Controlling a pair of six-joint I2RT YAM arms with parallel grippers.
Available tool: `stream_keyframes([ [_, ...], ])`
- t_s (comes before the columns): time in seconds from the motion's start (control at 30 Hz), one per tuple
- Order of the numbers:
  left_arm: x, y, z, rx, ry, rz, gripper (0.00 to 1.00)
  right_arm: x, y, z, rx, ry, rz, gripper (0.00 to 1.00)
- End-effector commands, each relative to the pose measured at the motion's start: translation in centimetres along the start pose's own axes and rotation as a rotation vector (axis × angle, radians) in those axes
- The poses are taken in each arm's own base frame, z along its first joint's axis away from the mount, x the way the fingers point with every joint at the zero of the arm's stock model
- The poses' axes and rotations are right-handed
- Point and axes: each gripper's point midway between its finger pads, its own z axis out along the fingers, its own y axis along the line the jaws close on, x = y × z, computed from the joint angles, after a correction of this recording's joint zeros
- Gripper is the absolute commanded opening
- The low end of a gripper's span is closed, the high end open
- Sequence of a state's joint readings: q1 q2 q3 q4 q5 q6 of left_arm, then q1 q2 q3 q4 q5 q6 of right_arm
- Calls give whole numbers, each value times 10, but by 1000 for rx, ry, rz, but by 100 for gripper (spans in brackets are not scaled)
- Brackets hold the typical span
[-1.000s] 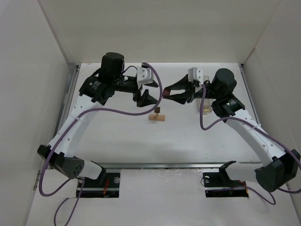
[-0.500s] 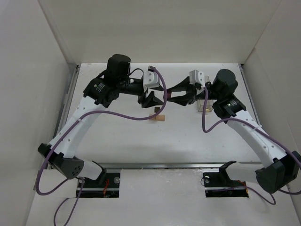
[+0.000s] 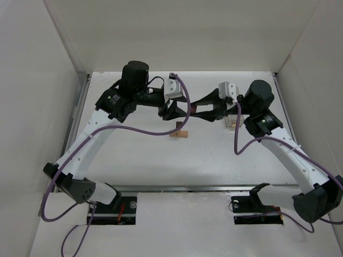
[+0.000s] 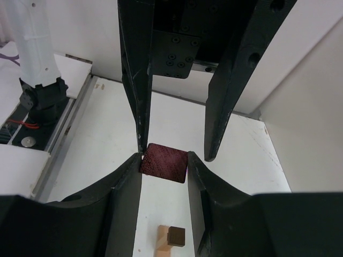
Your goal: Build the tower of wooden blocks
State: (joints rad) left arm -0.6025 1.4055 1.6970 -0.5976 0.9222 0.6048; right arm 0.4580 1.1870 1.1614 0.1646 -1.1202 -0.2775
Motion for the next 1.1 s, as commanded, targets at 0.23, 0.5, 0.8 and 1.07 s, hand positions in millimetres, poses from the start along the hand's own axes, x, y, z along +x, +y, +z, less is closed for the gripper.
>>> stream_keyframes([
  [0.23, -11, -9, 3, 44, -60, 11, 49, -25, 11, 1, -54, -51, -92, 0],
  [0.5, -5, -13, 4, 57, -56, 7, 39, -29, 12, 1, -62, -57, -101, 0],
  [0.8, -12, -13, 3, 57, -74, 11, 25, -30, 16, 3, -80, -63, -100, 0],
  [1.07, -11, -9, 1, 25, -64, 9, 1, -20, 13, 5, -77, -40, -53, 22],
])
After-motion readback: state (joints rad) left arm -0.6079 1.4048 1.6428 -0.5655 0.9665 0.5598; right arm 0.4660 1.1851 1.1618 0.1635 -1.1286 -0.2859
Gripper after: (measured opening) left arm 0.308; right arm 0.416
